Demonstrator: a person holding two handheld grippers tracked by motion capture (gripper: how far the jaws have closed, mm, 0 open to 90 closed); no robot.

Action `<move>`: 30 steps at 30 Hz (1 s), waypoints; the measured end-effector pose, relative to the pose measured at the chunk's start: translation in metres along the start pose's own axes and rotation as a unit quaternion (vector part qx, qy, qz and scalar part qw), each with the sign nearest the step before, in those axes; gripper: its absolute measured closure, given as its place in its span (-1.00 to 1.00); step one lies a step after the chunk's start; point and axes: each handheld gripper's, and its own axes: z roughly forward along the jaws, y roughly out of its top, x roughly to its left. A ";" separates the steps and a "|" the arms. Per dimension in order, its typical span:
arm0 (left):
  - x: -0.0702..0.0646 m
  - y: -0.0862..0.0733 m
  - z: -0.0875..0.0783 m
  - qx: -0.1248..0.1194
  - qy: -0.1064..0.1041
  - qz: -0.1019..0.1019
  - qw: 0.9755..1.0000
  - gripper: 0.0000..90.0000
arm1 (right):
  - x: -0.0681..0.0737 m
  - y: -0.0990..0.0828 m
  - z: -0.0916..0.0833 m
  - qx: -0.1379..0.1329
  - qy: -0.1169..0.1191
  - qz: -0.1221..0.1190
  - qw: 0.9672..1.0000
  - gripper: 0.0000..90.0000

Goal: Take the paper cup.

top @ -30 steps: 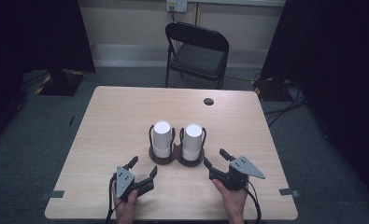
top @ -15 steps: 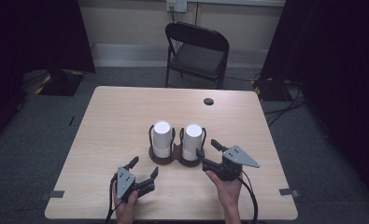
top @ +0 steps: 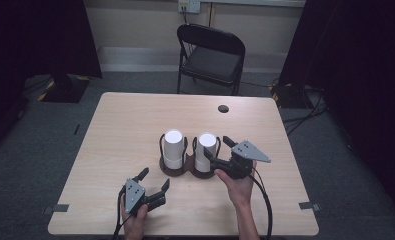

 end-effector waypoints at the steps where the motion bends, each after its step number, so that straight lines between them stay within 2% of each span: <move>1: 0.000 0.000 0.000 0.000 0.000 0.000 1.000 -0.59 | -0.001 0.001 0.002 -0.001 0.001 -0.001 1.000 -0.54; 5: 0.000 0.000 0.000 0.000 -0.001 0.000 1.000 -0.59 | -0.002 0.005 0.010 0.005 0.002 -0.004 1.000 -0.55; 8: 0.000 0.000 0.000 0.000 0.000 0.000 1.000 -0.59 | -0.002 0.006 0.018 0.005 -0.001 -0.014 1.000 -0.48; 10: 0.000 0.000 0.000 0.000 0.000 0.000 1.000 -0.59 | -0.003 0.006 0.023 0.014 0.001 -0.011 1.000 -0.48; 19: 0.000 0.000 0.000 0.000 -0.001 0.002 1.000 -0.59 | -0.007 0.000 0.040 0.027 0.009 -0.001 1.000 -0.44; 28: 0.000 0.000 0.000 0.000 -0.001 0.001 1.000 -0.59 | -0.006 -0.004 0.046 0.039 0.013 -0.007 0.999 -0.40; 30: 0.000 0.000 0.000 0.000 0.000 -0.001 1.000 -0.59 | -0.005 -0.006 0.049 0.041 0.008 -0.010 0.999 -0.38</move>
